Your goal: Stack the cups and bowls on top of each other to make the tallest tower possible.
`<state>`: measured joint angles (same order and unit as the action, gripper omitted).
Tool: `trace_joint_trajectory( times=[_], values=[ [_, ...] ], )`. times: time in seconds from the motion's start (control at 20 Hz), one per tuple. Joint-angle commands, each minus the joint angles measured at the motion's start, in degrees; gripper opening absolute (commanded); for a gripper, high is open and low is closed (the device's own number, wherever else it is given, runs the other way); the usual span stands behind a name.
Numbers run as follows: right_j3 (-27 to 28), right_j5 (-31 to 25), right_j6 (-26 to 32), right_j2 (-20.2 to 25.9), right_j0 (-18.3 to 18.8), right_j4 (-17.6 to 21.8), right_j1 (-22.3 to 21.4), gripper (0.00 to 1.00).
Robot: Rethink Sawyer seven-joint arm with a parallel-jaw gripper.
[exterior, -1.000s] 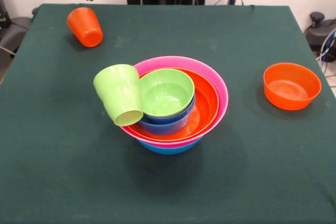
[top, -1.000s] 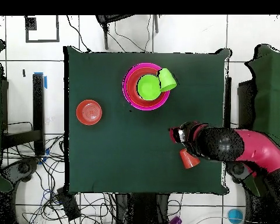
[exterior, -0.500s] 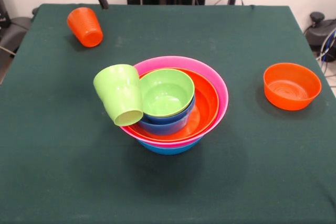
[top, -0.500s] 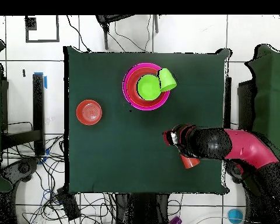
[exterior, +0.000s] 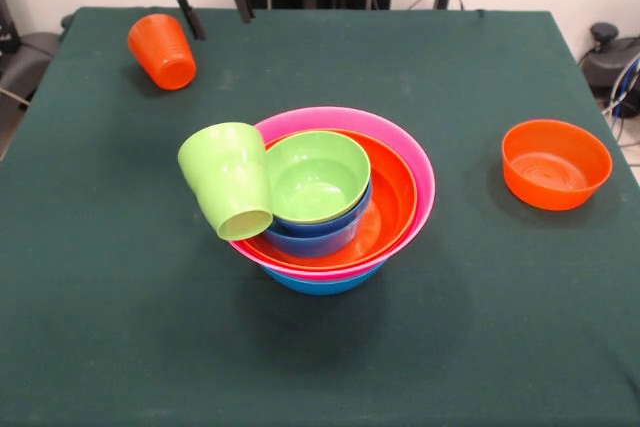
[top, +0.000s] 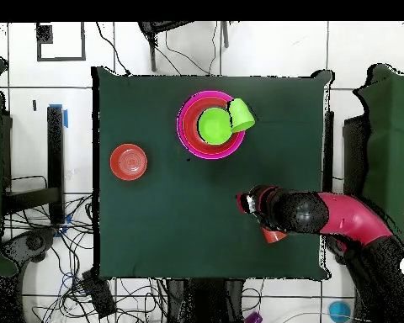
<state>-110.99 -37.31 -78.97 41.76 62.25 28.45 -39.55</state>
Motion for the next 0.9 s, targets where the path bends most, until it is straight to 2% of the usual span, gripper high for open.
trace_joint_trajectory(
  times=[0.05, 0.4, 0.9],
  values=[
    [2.35, 3.03, -2.83, -3.73, -2.25, 3.52, 2.15, 1.0],
    [5.1, 0.11, 1.97, -4.19, -2.09, 5.63, 2.73, 1.0],
    [13.1, -5.1, 8.41, -2.9, -3.13, 7.52, 4.8, 1.0]
  ],
)
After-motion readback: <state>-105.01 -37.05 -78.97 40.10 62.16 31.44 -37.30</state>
